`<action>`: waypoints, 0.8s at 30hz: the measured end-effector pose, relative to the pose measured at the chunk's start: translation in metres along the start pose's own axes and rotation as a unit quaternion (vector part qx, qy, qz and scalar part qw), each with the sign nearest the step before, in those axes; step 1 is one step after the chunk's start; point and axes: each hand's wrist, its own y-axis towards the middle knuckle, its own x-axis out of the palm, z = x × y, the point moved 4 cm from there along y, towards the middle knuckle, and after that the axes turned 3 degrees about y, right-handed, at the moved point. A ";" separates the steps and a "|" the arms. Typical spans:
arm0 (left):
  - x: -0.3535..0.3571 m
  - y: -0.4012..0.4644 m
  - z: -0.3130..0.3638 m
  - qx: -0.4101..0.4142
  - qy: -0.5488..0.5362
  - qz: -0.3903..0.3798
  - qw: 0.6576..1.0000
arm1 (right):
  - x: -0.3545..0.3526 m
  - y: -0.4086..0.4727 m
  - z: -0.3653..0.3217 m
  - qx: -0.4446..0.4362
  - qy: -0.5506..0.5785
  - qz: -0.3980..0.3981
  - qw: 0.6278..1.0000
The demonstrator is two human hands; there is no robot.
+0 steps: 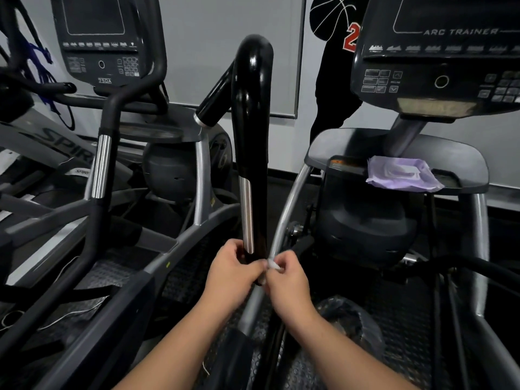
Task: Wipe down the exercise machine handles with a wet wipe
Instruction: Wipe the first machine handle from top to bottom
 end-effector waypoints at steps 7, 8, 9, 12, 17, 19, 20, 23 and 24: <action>0.009 0.017 0.003 0.018 0.102 -0.010 0.995 | 0.000 0.009 0.006 -0.039 0.035 0.015 0.998; 0.010 0.019 0.002 0.020 0.110 -0.010 0.994 | 0.000 0.010 0.009 -0.044 0.037 0.013 0.998; 0.012 0.022 0.001 0.023 0.118 -0.011 0.993 | 0.000 0.013 0.014 -0.043 0.023 0.011 0.999; 0.013 0.027 0.001 0.040 0.135 -0.020 0.990 | -0.008 0.023 0.033 -0.010 -0.039 -0.006 0.999; 0.015 0.032 0.001 0.053 0.123 -0.038 0.990 | -0.004 0.023 0.018 -0.097 0.000 0.002 0.995; 0.014 0.032 0.003 0.056 0.128 -0.034 0.990 | -0.005 0.030 0.025 -0.081 -0.025 -0.007 0.996; 0.013 0.032 0.005 0.057 0.136 -0.031 0.989 | -0.008 0.037 0.029 -0.063 -0.055 -0.012 0.996; 0.012 0.032 0.010 0.055 0.146 -0.029 0.987 | -0.018 0.052 0.032 -0.024 -0.110 -0.024 0.993; 0.012 0.032 0.011 0.057 0.144 -0.030 0.987 | -0.015 0.052 0.026 -0.038 -0.098 -0.033 0.994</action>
